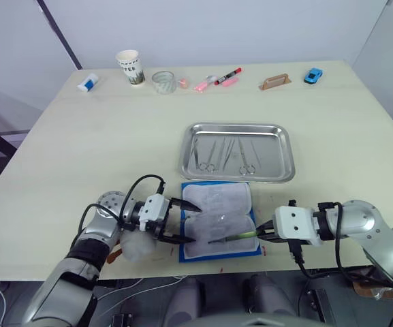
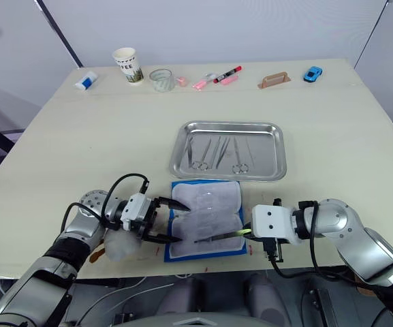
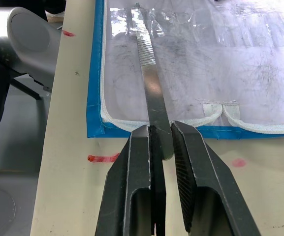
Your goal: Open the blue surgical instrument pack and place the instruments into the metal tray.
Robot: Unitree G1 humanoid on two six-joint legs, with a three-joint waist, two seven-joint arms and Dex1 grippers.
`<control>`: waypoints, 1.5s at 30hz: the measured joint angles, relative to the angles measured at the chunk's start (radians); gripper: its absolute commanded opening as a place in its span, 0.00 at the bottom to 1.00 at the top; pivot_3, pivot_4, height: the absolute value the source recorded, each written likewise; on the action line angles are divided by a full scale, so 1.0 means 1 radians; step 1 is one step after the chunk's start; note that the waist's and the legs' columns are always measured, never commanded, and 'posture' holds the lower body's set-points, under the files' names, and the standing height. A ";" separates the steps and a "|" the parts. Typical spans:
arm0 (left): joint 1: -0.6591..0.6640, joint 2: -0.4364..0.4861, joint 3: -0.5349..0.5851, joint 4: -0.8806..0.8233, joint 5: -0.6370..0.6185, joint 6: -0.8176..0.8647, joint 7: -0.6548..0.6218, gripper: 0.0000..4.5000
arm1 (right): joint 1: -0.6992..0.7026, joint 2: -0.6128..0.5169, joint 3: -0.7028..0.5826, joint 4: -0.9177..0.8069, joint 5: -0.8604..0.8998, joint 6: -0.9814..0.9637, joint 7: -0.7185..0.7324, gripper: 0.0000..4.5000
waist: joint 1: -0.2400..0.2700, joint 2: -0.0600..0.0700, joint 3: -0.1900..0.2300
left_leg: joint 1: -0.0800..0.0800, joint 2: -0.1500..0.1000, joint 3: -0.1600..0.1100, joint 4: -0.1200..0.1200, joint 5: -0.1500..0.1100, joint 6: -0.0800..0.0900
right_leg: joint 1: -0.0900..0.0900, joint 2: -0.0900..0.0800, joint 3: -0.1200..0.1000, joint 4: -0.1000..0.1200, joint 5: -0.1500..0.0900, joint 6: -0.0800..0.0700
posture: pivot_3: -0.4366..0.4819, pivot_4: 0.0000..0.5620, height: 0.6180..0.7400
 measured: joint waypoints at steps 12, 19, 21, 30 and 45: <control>-0.006 -0.007 0.000 0.010 0.000 -0.003 0.000 0.85 | 0.004 -0.020 -0.014 0.025 0.001 -0.035 0.004 0.01 | 0.005 0.001 0.000 | 0.000 0.000 0.000 0.000 0.000 0.000 | 0.000 0.000 0.000 0.000 0.000 0.000 | 0.48 0.27 1.00; -0.015 -0.014 -0.003 0.020 0.000 -0.006 0.000 0.85 | 0.004 -0.030 -0.033 0.038 0.006 -0.051 0.020 0.01 | 0.014 0.001 0.000 | 0.000 0.000 0.000 0.001 0.000 0.000 | 0.000 0.000 0.000 0.000 0.000 0.000 | 0.48 0.27 1.00; -0.017 -0.016 -0.003 0.022 0.000 -0.007 0.000 0.85 | 0.004 -0.038 -0.038 0.039 0.008 -0.055 0.022 0.01 | 0.015 0.001 0.000 | 0.000 0.000 0.000 0.001 0.000 0.000 | 0.000 0.000 0.000 0.000 0.000 0.000 | 0.48 0.27 1.00; -0.028 -0.020 -0.011 0.036 0.000 -0.013 0.000 0.85 | 0.034 -0.088 -0.094 0.047 0.023 -0.077 0.039 0.01 | 0.018 0.002 -0.001 | 0.001 0.000 0.000 0.001 0.000 0.000 | 0.001 0.000 0.000 0.000 0.000 0.000 | 0.48 0.27 1.00; -0.034 -0.022 -0.021 0.052 0.000 -0.025 -0.001 0.85 | 0.160 -0.172 -0.306 0.098 0.041 -0.126 0.049 0.01 | 0.018 0.003 -0.002 | 0.001 -0.001 0.000 0.001 0.000 0.000 | 0.002 0.000 0.001 0.000 0.000 0.000 | 0.48 0.27 1.00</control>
